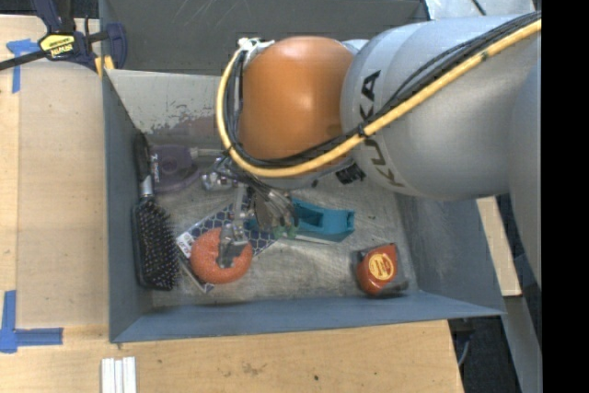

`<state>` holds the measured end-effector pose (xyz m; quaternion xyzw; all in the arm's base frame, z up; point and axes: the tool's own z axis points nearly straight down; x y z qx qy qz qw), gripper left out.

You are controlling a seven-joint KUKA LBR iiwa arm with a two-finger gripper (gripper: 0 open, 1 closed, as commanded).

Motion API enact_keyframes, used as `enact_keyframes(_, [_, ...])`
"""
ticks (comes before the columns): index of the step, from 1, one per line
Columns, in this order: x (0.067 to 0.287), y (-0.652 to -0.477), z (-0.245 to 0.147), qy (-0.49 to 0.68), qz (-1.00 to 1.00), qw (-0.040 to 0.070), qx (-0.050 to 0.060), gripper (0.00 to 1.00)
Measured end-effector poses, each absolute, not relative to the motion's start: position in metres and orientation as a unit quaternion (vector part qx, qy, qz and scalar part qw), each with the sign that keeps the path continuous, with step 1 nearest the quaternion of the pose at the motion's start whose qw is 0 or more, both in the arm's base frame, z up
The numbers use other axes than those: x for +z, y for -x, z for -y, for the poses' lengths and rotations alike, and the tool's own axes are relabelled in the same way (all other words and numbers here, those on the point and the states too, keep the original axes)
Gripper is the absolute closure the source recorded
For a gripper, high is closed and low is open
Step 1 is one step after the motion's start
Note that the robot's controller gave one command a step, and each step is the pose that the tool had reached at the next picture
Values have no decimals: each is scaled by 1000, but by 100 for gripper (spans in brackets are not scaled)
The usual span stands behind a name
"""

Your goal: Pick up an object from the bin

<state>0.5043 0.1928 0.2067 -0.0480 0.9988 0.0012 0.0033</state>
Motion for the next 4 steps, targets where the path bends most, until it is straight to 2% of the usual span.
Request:
enact_keyframes(1, [204,-504,-192,48,-999,1,0,0])
enact_keyframes(2, [82,-521,-179,37,-999,5,3,100])
enact_keyframes(3, [83,-521,-179,37,-999,5,3,100])
enact_keyframes(4, [206,-525,-170,66,-998,2,0,100])
